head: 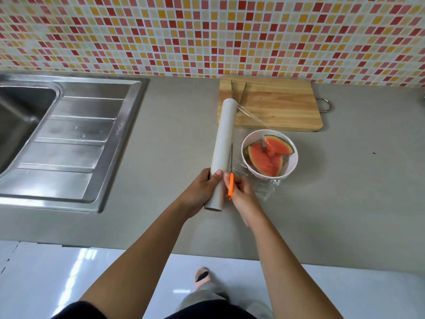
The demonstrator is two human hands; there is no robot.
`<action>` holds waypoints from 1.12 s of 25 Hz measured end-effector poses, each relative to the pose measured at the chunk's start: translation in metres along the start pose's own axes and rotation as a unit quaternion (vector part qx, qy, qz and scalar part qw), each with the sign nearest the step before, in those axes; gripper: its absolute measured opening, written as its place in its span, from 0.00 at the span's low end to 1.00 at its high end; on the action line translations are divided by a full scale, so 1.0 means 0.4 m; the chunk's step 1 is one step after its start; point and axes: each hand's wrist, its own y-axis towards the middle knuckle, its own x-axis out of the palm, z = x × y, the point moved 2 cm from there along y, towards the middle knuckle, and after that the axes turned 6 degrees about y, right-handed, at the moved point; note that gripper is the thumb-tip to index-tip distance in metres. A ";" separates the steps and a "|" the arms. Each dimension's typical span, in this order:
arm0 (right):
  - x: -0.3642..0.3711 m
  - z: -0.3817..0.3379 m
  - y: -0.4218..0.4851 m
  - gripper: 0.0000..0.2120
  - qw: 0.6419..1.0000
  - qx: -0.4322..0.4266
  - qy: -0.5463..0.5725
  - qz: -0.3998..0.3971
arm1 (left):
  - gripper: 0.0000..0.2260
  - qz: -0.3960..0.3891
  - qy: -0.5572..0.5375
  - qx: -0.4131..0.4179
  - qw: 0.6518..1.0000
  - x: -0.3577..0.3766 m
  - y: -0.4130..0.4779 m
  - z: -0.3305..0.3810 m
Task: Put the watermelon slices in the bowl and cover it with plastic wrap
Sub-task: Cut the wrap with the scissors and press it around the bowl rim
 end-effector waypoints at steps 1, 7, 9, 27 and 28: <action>0.003 -0.003 0.008 0.15 1.000 0.001 0.002 0.002 | 0.19 0.001 0.006 0.003 1.000 -0.003 0.001 0.002; 0.013 -0.018 0.049 0.14 0.999 -0.006 0.004 0.038 | 0.17 -0.004 0.043 0.021 0.999 -0.014 -0.004 0.011; 0.017 -0.022 0.061 0.15 0.999 -0.009 0.006 0.039 | 0.17 -0.008 0.051 0.017 0.999 -0.022 -0.008 0.013; 0.059 -0.042 0.107 0.15 0.997 -0.012 0.040 0.069 | 0.20 -0.043 0.125 -0.005 0.991 -0.084 -0.058 -0.006; 0.061 -0.045 0.111 0.15 0.997 -0.017 0.040 0.069 | 0.20 -0.045 0.128 -0.006 0.991 -0.087 -0.061 -0.010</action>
